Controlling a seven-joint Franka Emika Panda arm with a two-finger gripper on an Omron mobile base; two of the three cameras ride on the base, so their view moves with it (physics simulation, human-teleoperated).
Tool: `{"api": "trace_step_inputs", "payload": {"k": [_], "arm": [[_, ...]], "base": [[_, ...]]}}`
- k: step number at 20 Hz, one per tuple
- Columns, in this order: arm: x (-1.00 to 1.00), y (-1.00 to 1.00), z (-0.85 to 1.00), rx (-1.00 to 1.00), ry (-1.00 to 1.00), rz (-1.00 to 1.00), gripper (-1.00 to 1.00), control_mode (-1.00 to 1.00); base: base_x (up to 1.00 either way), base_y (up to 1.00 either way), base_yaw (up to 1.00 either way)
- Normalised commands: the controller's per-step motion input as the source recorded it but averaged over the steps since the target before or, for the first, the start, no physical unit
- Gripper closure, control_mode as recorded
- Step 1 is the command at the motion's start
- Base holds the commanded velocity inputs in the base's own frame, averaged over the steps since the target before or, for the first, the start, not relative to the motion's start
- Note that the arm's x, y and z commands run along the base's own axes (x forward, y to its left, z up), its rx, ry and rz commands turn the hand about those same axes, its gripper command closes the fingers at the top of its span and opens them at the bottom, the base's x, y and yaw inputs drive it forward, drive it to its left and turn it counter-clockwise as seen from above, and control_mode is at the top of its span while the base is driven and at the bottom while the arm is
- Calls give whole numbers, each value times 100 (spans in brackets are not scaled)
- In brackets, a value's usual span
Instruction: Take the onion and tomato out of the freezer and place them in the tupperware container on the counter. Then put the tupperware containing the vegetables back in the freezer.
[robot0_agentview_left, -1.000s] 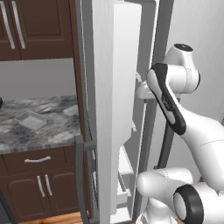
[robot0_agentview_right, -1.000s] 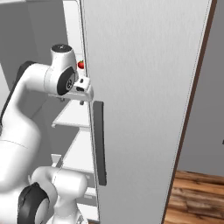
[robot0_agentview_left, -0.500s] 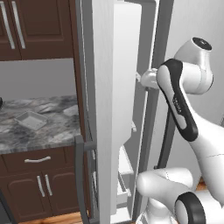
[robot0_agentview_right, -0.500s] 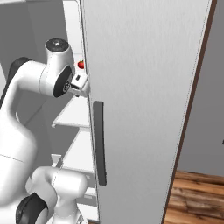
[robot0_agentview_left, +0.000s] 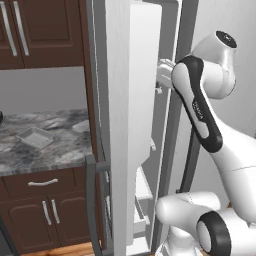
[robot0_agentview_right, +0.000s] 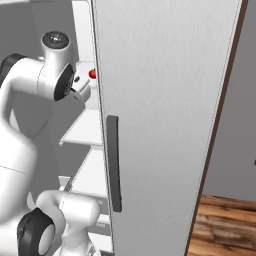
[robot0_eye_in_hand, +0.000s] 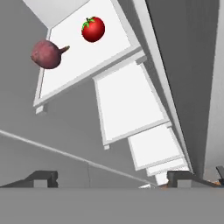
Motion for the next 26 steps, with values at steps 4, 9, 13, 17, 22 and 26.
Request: {"api": "trace_step_inputs", "payload": {"k": [4,9,13,17,22,26], "arm": [[50,26,23,22,2,-19,-100,-100],[52,18,2,22,1,-22,-100,-100],[49,13,0,18,2,-19,-100,-100],[55,5,0,18,6,-9,-100,-100],[50,0,0,22,15,1,-100,-100],[40,6,0,22,20,7,-100,-100]], "base": [[0,0,0],[0,0,0],[0,0,0],[0,0,0],[0,0,0],[0,0,0]]}}
